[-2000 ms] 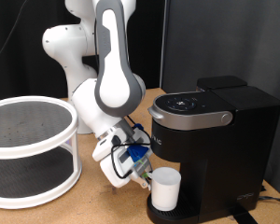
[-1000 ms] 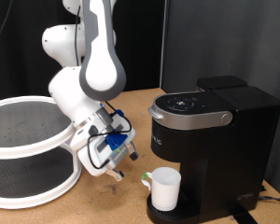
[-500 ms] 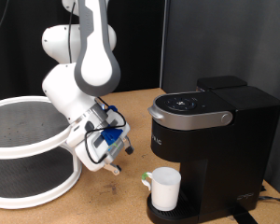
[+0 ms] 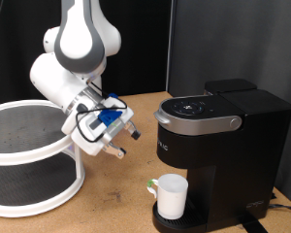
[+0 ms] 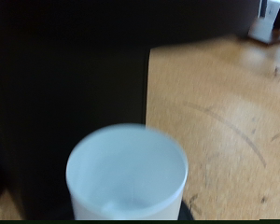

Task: Make a cup of coffee with the keurig machine

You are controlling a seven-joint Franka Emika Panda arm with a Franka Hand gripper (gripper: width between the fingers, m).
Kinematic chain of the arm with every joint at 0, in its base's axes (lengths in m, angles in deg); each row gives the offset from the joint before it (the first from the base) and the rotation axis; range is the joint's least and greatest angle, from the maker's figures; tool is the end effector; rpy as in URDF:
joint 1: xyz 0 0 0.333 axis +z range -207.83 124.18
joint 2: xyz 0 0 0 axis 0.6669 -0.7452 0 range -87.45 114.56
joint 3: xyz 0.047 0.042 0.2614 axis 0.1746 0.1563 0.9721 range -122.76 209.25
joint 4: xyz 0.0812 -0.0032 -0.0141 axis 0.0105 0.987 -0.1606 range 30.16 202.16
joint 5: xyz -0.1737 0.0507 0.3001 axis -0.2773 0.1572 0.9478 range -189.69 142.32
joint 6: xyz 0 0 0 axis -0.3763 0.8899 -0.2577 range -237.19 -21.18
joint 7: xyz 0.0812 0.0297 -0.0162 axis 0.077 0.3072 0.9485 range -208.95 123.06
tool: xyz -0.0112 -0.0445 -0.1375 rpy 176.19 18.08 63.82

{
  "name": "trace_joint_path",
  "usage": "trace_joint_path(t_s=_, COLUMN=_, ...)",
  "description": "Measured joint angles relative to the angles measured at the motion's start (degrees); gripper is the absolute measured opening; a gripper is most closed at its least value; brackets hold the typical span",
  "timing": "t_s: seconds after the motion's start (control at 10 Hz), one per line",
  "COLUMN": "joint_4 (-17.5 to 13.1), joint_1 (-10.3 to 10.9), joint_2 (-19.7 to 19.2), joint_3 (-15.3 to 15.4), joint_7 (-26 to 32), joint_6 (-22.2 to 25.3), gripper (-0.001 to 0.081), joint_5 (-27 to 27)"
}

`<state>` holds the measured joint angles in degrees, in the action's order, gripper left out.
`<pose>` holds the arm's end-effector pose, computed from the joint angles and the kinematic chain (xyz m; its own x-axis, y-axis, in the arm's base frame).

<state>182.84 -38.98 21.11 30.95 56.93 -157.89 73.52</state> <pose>0.3822 -0.0213 0.2211 0.7789 -0.1472 0.6097 0.3015 -0.7645 -0.5697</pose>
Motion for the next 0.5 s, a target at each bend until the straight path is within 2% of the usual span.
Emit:
trace_joint_path(t_s=0.3, joint_4=0.13, joint_1=-0.34, joint_2=5.79, joint_3=-0.51, joint_7=-7.2, joint_6=0.55, gripper=0.0805, joint_5=-2.95)
trace_joint_path(t_s=0.5, joint_4=0.15, joint_1=-0.33, joint_2=5.69, joint_3=-0.46, joint_7=-8.04, joint_6=0.71, gripper=0.0805, joint_5=-3.53)
